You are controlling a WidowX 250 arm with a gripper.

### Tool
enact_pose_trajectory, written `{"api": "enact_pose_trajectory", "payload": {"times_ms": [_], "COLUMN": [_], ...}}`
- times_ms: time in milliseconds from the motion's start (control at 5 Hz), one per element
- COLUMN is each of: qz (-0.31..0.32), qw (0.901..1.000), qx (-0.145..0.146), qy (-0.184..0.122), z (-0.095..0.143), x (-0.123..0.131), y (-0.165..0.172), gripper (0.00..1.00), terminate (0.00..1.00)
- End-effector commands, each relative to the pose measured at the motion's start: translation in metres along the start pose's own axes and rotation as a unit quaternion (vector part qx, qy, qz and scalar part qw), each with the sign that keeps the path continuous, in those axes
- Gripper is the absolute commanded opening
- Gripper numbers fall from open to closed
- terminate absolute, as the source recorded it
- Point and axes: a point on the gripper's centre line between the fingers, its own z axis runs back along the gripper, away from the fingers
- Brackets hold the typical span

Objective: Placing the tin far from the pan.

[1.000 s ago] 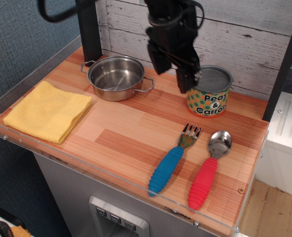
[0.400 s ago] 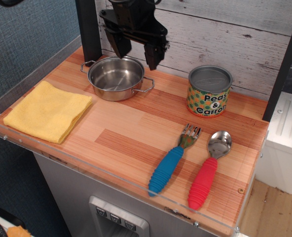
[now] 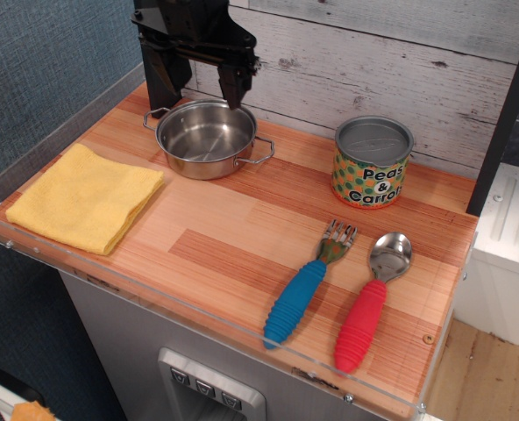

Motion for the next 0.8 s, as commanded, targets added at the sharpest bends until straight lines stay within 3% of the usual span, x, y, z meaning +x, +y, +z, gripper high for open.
{"api": "enact_pose_trajectory", "payload": {"times_ms": [0, 400, 600], "qz": [0.037, 0.043, 0.043], "qw": [0.9988, 0.9983, 0.9983], "qx": [0.03, 0.036, 0.036], "qy": [0.01, 0.011, 0.011], "z": [0.0149, 0.0164, 0.0164], "x": [-0.0167, -0.0227, -0.0227], "y": [0.036, 0.0456, 0.0456], "gripper": [1.0, 1.0, 1.0], "terminate": [0.0, 0.0, 1.0]}}
